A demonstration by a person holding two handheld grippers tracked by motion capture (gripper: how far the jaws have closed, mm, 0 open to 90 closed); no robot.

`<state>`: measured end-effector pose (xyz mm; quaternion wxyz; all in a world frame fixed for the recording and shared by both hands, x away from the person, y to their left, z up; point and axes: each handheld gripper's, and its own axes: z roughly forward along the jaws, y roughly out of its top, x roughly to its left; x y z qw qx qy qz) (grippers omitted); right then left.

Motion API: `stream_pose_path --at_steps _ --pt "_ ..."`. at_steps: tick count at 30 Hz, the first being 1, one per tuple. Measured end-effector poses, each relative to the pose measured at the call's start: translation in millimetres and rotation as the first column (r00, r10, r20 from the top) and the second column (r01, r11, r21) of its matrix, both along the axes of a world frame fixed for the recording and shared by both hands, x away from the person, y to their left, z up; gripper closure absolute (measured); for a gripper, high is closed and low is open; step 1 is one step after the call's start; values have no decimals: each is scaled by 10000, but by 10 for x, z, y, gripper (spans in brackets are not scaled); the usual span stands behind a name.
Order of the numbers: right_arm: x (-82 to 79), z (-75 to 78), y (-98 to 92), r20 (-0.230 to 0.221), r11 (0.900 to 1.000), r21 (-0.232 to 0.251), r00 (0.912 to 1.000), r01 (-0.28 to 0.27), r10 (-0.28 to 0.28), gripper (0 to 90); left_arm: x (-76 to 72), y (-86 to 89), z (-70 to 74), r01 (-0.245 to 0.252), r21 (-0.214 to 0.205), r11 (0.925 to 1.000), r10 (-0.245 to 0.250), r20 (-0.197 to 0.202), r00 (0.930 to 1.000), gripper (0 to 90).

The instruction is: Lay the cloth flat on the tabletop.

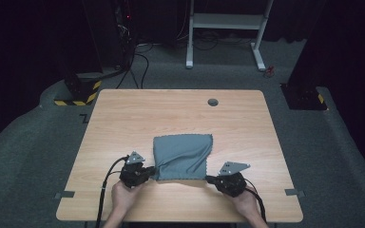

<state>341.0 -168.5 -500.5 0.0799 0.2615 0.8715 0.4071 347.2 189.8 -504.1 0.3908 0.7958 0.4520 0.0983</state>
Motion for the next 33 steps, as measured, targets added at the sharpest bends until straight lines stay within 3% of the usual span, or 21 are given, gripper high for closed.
stream_pose_path --at_steps 3,6,8,10,12,14,17,20,22,23,26,29,33 --pt "-98 -70 -44 -237 9998 -161 9996 -138 134 898 -23 26 2 -74 225 9997 71 136 9999 829" --pt "-75 -115 -63 -460 9996 253 9989 -117 128 832 -46 44 -3 -181 291 9994 174 230 9996 788" --pt "-1 -62 -96 -542 9941 1028 9981 351 -297 782 -68 61 -6 -281 363 9989 267 378 9989 774" --pt "81 6 -108 -365 9852 1183 9921 1237 -1202 761 -77 76 -8 -269 441 9987 251 416 9988 765" --pt "170 26 -74 -373 9803 933 9845 1741 -1713 754 -76 71 -11 -289 366 9989 276 353 9990 765" --pt "252 -12 10 -291 9787 321 9790 2026 -2017 741 -64 60 -10 -214 377 9991 200 376 9991 760" --pt "327 -84 123 -106 9735 -280 9737 2271 -2275 679 -55 17 -15 -187 295 9994 174 435 9989 737" --pt "362 -125 208 10 9701 -515 9714 2371 -2373 667 -32 -12 -20 -246 350 9991 231 434 9988 677" --pt "377 -165 250 63 9700 -941 9744 2242 -2247 717 -9 -34 -25 -276 385 9989 260 422 9988 662" --pt "362 -166 254 318 9694 -1095 9755 2198 -2176 771 -1 -40 -26 -275 424 9987 256 457 9986 666" --pt "363 -152 235 367 9720 -1322 9809 1945 -1913 873 27 -65 -27 -161 560 9983 135 465 9988 714" --pt "342 -141 254 789 9689 -1750 9834 1749 -1633 898 35 -84 -24 -184 607 9980 157 459 9988 729" --pt "380 -115 218 584 9679 -1921 9864 1619 -1534 900 28 -49 25 -143 665 9977 107 542 9985 756"
